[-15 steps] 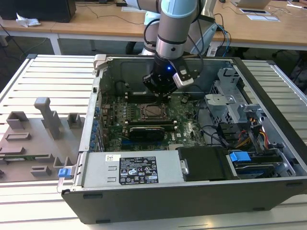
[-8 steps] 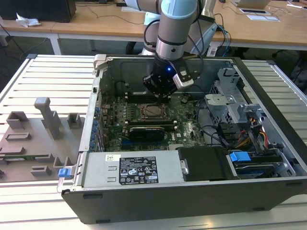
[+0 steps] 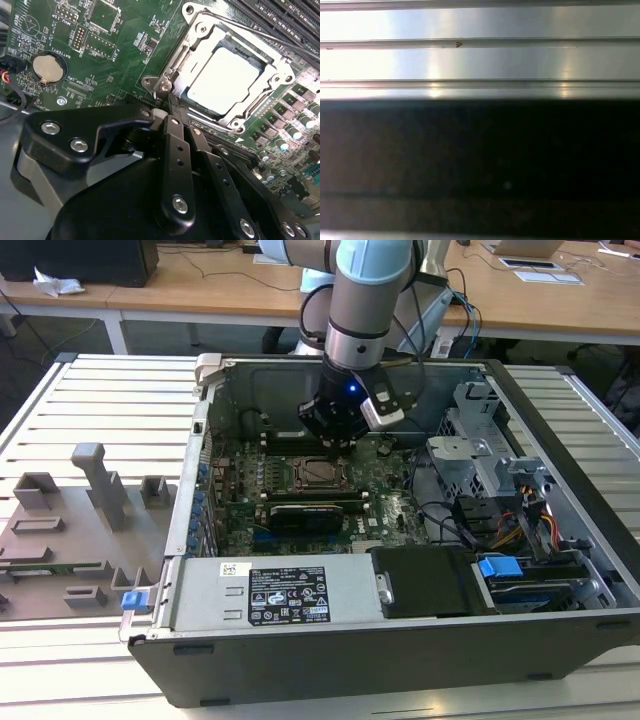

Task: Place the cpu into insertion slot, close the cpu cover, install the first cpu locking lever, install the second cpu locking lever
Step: 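Install the first cpu locking lever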

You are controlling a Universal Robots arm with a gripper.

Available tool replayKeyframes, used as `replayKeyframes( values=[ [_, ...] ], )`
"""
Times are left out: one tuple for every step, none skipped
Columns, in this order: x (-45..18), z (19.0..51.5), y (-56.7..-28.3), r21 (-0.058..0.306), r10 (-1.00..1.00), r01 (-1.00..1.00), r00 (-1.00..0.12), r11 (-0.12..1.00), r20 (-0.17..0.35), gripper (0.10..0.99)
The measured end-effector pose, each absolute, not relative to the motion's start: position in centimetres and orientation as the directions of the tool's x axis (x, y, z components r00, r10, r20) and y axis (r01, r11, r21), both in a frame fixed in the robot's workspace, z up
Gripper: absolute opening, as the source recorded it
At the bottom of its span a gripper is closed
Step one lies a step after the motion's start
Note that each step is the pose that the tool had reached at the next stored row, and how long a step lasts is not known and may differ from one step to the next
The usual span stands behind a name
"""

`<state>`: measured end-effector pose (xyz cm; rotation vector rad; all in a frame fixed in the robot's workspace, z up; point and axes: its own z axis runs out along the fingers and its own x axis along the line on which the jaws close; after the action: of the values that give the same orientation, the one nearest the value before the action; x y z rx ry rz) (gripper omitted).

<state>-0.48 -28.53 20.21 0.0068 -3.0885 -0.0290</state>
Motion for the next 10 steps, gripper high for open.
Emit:
replayKeyframes(
  values=[
    [-0.48, 20.20, -28.54, 0.020, -0.005, -0.004, -0.999, 1.000, 0.053, 0.106],
    [-0.47, 20.18, -28.52, 0.032, -0.006, -0.004, -0.999, 0.999, 0.053, 0.106],
    [-0.47, 20.16, -28.52, 0.053, -0.007, -0.004, -0.999, 0.999, 0.052, 0.106],
    [-0.47, 20.16, -28.51, 0.070, -0.008, -0.004, -0.999, 0.998, 0.052, 0.106],
    [-0.47, 20.16, -28.51, 0.086, -0.008, -0.004, -0.999, 0.996, 0.052, 0.106],
    [-0.48, 20.17, -28.52, 0.089, -0.009, -0.004, -0.999, 0.996, 0.052, 0.106],
    [-0.48, 20.18, -28.52, 0.090, -0.009, -0.004, -0.999, 0.996, 0.052, 0.106],
    [-0.48, 20.22, -28.53, 0.090, -0.009, -0.004, -0.999, 0.996, 0.052, 0.106],
    [-0.48, 20.29, -28.53, 0.090, -0.009, -0.004, -0.999, 0.996, 0.052, 0.106],
    [-0.48, 20.42, -28.53, 0.090, -0.009, -0.004, -0.999, 0.996, 0.052, 0.106]
  ],
)
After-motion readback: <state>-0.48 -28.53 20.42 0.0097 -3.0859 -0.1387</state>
